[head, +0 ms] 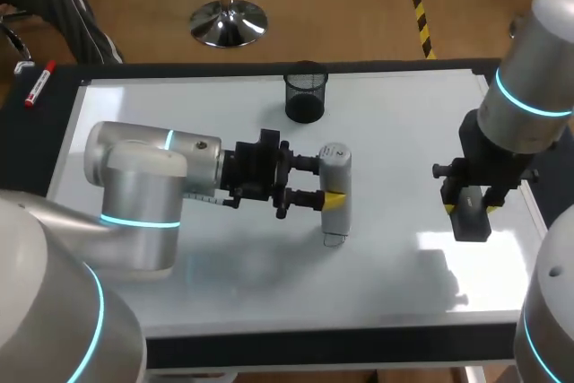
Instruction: Pick up the inspection probe, press it on each red-marked spot on the whiteboard one by one, put down the probe, pick up the eraser, and wipe off all the red marks.
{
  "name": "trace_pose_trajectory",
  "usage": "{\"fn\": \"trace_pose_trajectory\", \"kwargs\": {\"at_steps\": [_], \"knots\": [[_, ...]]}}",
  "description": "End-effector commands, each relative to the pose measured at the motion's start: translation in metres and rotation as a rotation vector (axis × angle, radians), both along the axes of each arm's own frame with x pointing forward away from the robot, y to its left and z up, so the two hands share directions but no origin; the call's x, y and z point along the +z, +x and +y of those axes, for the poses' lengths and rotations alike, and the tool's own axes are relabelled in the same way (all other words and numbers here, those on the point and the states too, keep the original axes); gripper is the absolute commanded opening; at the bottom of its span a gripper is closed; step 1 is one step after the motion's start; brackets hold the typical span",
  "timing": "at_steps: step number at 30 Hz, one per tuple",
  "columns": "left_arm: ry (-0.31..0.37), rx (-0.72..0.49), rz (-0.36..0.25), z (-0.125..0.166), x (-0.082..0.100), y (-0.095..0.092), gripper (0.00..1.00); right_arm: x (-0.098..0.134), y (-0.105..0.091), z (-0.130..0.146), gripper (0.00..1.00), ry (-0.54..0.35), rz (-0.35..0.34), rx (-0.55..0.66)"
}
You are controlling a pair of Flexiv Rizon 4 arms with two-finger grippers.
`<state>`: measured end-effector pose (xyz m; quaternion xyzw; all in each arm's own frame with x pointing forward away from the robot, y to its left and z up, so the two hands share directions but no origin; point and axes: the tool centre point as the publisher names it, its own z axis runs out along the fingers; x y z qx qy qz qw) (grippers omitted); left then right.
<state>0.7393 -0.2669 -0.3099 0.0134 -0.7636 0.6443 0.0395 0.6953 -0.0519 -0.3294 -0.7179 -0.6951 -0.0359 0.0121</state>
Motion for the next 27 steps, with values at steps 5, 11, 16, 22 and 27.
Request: {"fn": "trace_pose_trajectory", "kwargs": {"at_steps": [5,11,16,22,27], "knots": [[0.006,0.028,0.006,0.000,-0.007,-0.006,0.00,0.000,0.000,-0.001,0.00,0.003,-0.001,0.001],[0.006,0.036,0.015,0.003,-0.011,-0.012,0.00,0.000,0.000,-0.001,0.00,0.003,-0.001,0.001],[0.009,0.040,0.023,0.005,-0.014,-0.017,0.00,0.000,0.000,-0.001,0.00,0.003,-0.001,0.001],[0.021,0.049,0.032,0.005,-0.020,-0.019,0.00,0.000,0.000,-0.001,0.00,0.003,-0.001,0.001],[0.041,0.044,0.042,0.000,-0.028,-0.017,0.00,0.000,0.000,-0.001,0.00,0.003,-0.001,0.001]]}}
